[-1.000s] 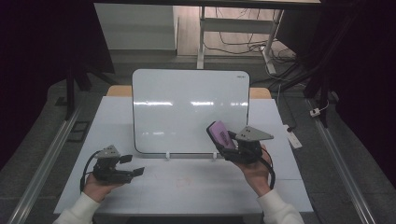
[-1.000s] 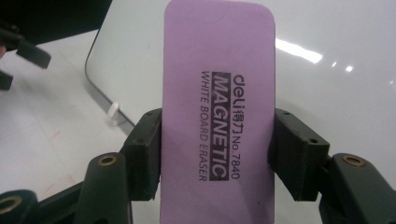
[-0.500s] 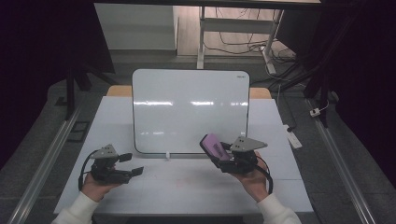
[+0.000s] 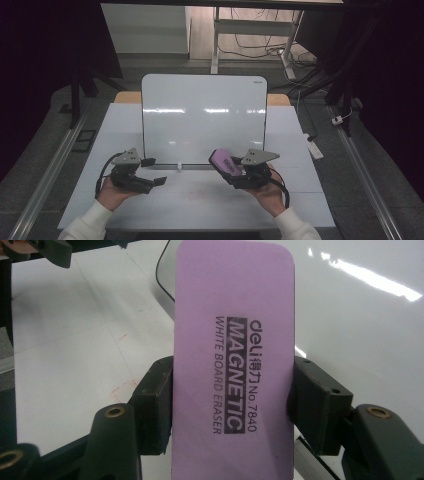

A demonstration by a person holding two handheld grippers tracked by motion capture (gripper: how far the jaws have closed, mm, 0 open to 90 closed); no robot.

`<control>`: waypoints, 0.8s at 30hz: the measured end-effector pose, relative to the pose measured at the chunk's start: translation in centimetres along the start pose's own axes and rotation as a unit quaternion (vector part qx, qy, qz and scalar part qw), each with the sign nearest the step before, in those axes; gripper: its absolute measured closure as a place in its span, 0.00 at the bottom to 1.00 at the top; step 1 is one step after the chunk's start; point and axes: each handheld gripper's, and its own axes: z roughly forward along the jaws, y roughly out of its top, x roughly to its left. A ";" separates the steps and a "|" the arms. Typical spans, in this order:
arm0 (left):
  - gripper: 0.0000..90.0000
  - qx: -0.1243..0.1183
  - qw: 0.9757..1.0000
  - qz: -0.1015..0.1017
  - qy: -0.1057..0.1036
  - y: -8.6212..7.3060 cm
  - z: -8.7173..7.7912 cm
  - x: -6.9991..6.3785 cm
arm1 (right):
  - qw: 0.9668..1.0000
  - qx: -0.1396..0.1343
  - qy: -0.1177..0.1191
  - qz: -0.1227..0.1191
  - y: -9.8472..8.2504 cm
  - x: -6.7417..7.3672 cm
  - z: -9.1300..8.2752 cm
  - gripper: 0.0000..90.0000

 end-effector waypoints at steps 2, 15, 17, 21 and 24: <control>0.20 0.002 1.000 0.010 -0.005 0.5 0.4 -0.2 | 1.000 0.000 0.002 -0.003 0.0 0.1 0.1 0.44; 0.22 0.018 0.998 0.043 -0.040 3.0 2.6 -1.1 | 1.000 0.015 0.016 -0.004 -0.3 0.2 0.8 0.44; 0.22 0.015 0.998 0.045 -0.043 3.4 2.9 -1.2 | 1.000 0.019 0.022 -0.006 -0.4 0.2 0.9 0.44; 0.22 0.018 0.997 0.051 -0.050 4.0 3.5 -1.4 | 0.999 0.030 0.039 -0.010 -0.5 0.2 1.3 0.44; 0.22 0.024 0.997 0.058 -0.055 4.4 4.1 -1.6 | 0.998 0.039 0.054 -0.014 -0.7 0.3 1.6 0.44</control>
